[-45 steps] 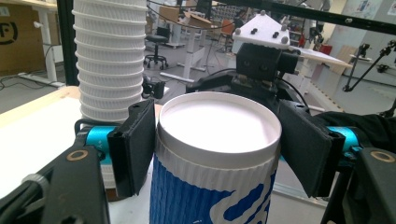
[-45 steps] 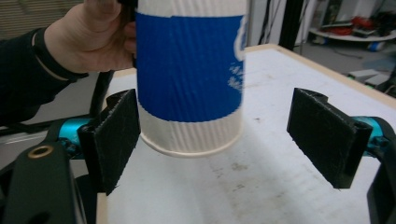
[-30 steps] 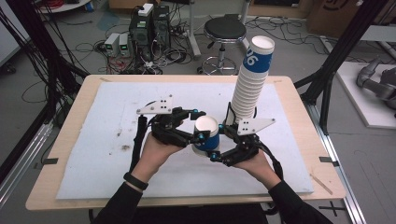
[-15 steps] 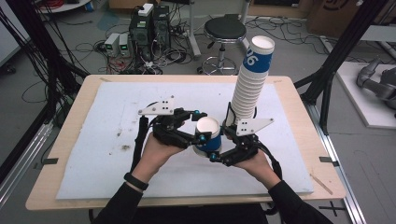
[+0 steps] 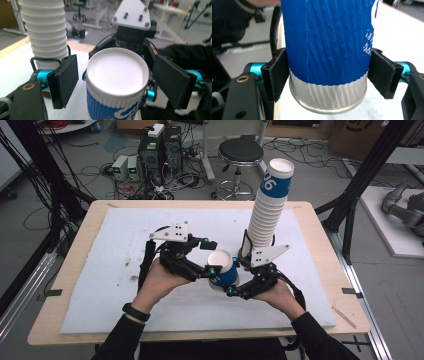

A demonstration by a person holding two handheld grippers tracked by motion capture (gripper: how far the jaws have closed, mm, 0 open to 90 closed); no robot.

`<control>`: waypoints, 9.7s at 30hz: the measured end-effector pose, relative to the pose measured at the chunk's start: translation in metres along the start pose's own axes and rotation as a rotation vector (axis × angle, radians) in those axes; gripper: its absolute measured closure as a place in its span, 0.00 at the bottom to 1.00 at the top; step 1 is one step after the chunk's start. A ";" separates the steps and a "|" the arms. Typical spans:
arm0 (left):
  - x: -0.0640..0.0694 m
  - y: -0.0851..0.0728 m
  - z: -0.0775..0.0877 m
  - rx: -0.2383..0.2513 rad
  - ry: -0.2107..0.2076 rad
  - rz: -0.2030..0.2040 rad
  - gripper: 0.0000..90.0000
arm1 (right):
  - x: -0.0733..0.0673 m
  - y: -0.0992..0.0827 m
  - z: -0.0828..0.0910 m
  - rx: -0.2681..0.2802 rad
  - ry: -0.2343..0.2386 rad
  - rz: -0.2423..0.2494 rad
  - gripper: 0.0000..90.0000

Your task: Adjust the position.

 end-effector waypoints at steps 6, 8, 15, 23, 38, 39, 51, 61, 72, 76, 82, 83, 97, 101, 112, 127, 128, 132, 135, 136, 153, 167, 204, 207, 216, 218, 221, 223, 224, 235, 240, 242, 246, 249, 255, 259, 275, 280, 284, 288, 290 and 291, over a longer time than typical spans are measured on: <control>0.003 -0.011 -0.004 -0.124 -0.013 -0.013 0.23 | -0.003 -0.007 -0.003 -0.082 0.010 0.018 0.26; 0.003 -0.013 -0.006 -0.146 -0.015 -0.013 0.24 | -0.003 -0.007 -0.004 -0.091 0.014 0.024 0.26; 0.002 -0.018 -0.008 -0.176 -0.020 -0.021 0.32 | -0.003 -0.006 -0.003 -0.091 0.015 0.025 0.26; -0.003 -0.008 -0.001 -0.016 -0.036 0.020 0.33 | 0.001 0.004 0.002 0.006 -0.003 -0.018 0.21; -0.008 0.005 0.010 0.199 -0.054 0.063 0.34 | 0.004 0.019 0.013 0.172 -0.016 -0.121 0.15; -0.007 0.006 0.011 0.209 -0.058 0.065 0.34 | 0.004 0.020 0.012 0.177 -0.015 -0.121 0.15; -0.006 0.003 0.011 0.173 -0.057 0.055 0.33 | 0.003 0.018 0.013 0.153 -0.010 -0.080 0.22; -0.004 -0.009 0.009 -0.057 -0.017 0.013 0.26 | 0.003 0.008 0.014 0.008 0.019 -0.035 0.25; -0.003 -0.016 0.006 -0.115 -0.048 0.006 0.33 | 0.002 0.004 0.012 -0.070 0.008 -0.016 0.20; -0.005 -0.008 0.012 0.002 -0.071 0.036 0.34 | 0.003 0.012 0.016 0.020 0.010 -0.051 0.19; -0.007 0.000 0.017 0.130 -0.077 0.052 0.34 | 0.005 0.027 0.025 0.174 0.006 -0.128 0.15; -0.008 0.001 0.018 0.144 -0.072 0.052 0.34 | 0.005 0.027 0.025 0.174 0.006 -0.128 0.15; -0.008 0.001 0.015 0.202 -0.082 0.053 0.34 | 0.008 0.035 0.034 0.272 0.074 -0.210 0.21; -0.009 -0.004 0.014 0.134 -0.060 0.055 0.31 | 0.008 0.032 0.036 0.228 0.045 -0.154 0.24; -0.010 -0.015 0.013 -0.034 -0.017 0.024 0.28 | 0.010 0.026 0.035 0.152 0.037 -0.123 0.27; -0.004 -0.028 0.009 -0.155 -0.069 0.001 0.32 | 0.003 0.021 0.031 0.035 0.046 -0.054 0.27; -0.004 -0.028 0.008 -0.154 -0.071 0.003 0.32 | 0.003 0.021 0.031 0.035 0.046 -0.054 0.27; -0.004 -0.028 0.009 -0.155 -0.076 -0.001 0.33 | 0.003 0.021 0.032 0.040 0.051 -0.054 0.27; -0.004 -0.028 0.009 -0.150 -0.080 0.002 0.33 | 0.002 0.022 0.032 0.044 0.054 -0.056 0.25; -0.003 -0.027 0.009 -0.144 -0.083 0.007 0.33 | 0.002 0.022 0.032 0.044 0.054 -0.056 0.25; -0.010 -0.007 0.022 0.090 -0.092 0.044 0.33 | 0.008 0.039 0.042 0.216 0.020 -0.160 0.15; -0.007 -0.012 0.015 0.074 -0.102 0.042 0.33 | 0.006 0.040 0.038 0.230 0.048 -0.156 0.23; -0.003 -0.036 -0.003 -0.149 -0.103 -0.018 0.33 | 0.004 0.039 0.039 0.134 0.026 -0.101 0.19; -0.004 -0.032 0.001 -0.105 -0.105 -0.011 0.33 | 0.005 0.042 0.042 0.172 0.019 -0.122 0.15; -0.004 -0.026 0.000 -0.034 -0.112 -0.005 0.33 | 0.002 0.047 0.040 0.231 0.071 -0.183 0.15; -0.003 -0.027 -0.002 -0.036 -0.120 -0.003 0.33 | 0.003 0.047 0.039 0.237 0.066 -0.193 0.15; -0.002 -0.028 -0.004 -0.038 -0.122 -0.001 0.33 | 0.002 0.048 0.040 0.266 0.088 -0.188 0.23; -0.002 -0.028 -0.005 -0.037 -0.121 -0.001 0.33 | 0.001 0.048 0.041 0.266 0.088 -0.182 0.25; -0.002 -0.028 -0.005 -0.038 -0.121 -0.002 0.33 | 0.001 0.048 0.041 0.264 0.088 -0.179 0.25; -0.001 -0.037 -0.008 -0.129 -0.109 -0.001 0.28 | -0.001 0.044 0.037 0.187 0.068 -0.119 0.28; 0.000 -0.043 -0.012 -0.206 -0.088 -0.018 0.27 | 0.000 0.042 0.036 0.152 0.065 -0.109 0.29; -0.001 -0.046 -0.013 -0.240 -0.075 -0.023 0.26 | 0.000 0.040 0.035 0.122 0.053 -0.104 0.29; 0.000 -0.051 -0.018 -0.274 -0.068 -0.040 0.26 | -0.001 0.038 0.033 0.062 0.035 -0.086 0.29; -0.001 -0.053 -0.021 -0.288 -0.062 -0.042 0.28 | -0.002 0.037 0.032 0.039 0.031 -0.083 0.29; 0.000 -0.054 -0.023 -0.282 -0.076 -0.040 0.33 | -0.003 0.038 0.031 0.024 0.027 -0.070 0.29; 0.000 -0.052 -0.024 -0.233 -0.094 -0.025 0.33 | -0.003 0.040 0.032 0.036 0.023 -0.079 0.25; 0.002 -0.037 -0.023 -0.030 -0.130 0.005 0.33 | -0.006 0.059 0.040 0.234 0.044 -0.136 0.21; 0.002 -0.036 -0.025 -0.005 -0.134 0.006 0.33 | -0.005 0.060 0.040 0.275 0.082 -0.182 0.21; 0.003 -0.036 -0.027 0.003 -0.137 -0.001 0.33 | -0.006 0.061 0.037 0.276 0.089 -0.181 0.21; 0.004 -0.037 -0.028 0.009 -0.144 0.006 0.33 | -0.006 0.061 0.037 0.276 0.077 -0.168 0.22; 0.004 -0.038 -0.028 0.006 -0.143 0.007 0.33 | -0.006 0.060 0.037 0.270 0.075 -0.163 0.24; 0.004 -0.038 -0.028 0.005 -0.142 0.008 0.33 | -0.006 0.060 0.037 0.269 0.075 -0.165 0.24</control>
Point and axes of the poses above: each handheld gripper's, and its own axes: z roughly backward along the jaws, y roughly out of its top, x roughly to its right, the point moved 9 cm from there along -z, roughly forward along the jaws
